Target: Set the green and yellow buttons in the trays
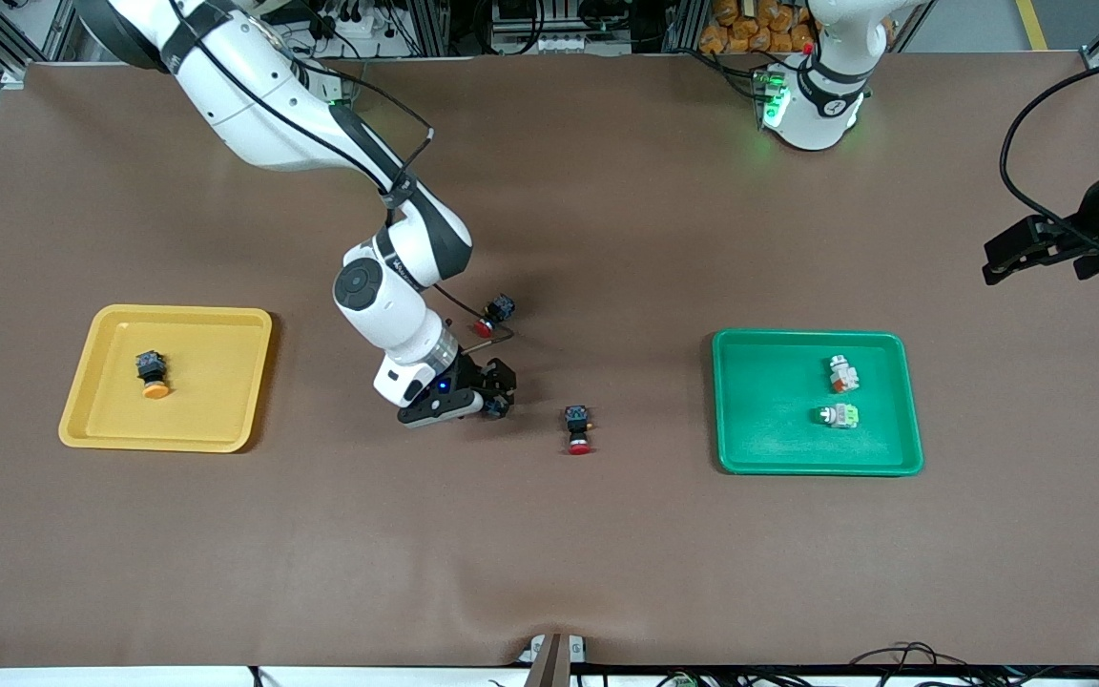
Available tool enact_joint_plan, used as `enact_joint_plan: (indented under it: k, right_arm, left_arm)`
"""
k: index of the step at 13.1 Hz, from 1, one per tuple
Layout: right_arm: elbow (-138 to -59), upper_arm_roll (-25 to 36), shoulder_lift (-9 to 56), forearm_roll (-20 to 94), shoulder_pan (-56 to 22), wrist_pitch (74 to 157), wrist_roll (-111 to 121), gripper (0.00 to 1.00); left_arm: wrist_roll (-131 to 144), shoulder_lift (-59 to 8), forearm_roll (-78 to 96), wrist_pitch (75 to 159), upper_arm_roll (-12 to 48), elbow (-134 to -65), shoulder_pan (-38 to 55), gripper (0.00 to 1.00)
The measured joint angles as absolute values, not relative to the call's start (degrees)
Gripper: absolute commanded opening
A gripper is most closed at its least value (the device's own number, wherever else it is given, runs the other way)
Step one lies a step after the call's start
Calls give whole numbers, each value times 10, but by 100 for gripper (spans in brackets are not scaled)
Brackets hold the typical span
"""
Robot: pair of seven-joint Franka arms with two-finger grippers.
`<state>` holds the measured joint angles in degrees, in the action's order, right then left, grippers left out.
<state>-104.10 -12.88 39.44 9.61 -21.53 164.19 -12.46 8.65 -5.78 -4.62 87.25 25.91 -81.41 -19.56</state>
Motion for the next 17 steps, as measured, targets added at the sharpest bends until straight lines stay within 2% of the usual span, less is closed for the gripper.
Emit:
enact_joint_plan:
  k: [3,5,7,8,10,11,12,17]
  right_arm:
    - [-1041,-128,402,96,-227,1651,-130,100]
    - [-1041,-127,408,96,-228,1659,-130,90]
    - [-1041,-125,413,96,-228,1660,-130,86]
    - [-1041,-125,415,96,-228,1661,-130,74]
    - [-1041,-122,419,95,-229,1669,-130,35]
    - [-1041,-120,421,87,-229,1673,-130,10]
    - [-1041,-117,423,76,-229,1677,-130,0]
    - [-1035,-105,423,65,-228,1680,-130,0]
  left_arm:
    - [86,-58,-53,873,259,-815,-195,100]
    - [85,-58,-56,875,256,-814,-184,100]
    - [85,-53,-56,878,207,-814,-120,100]
    - [86,-49,-56,877,171,-815,-78,100]
    - [86,-39,-56,876,123,-821,-30,100]
    - [85,-35,-56,876,116,-826,-27,100]
    - [85,-31,-56,876,113,-831,-28,100]
    - [84,-19,-41,872,110,-844,-31,100]
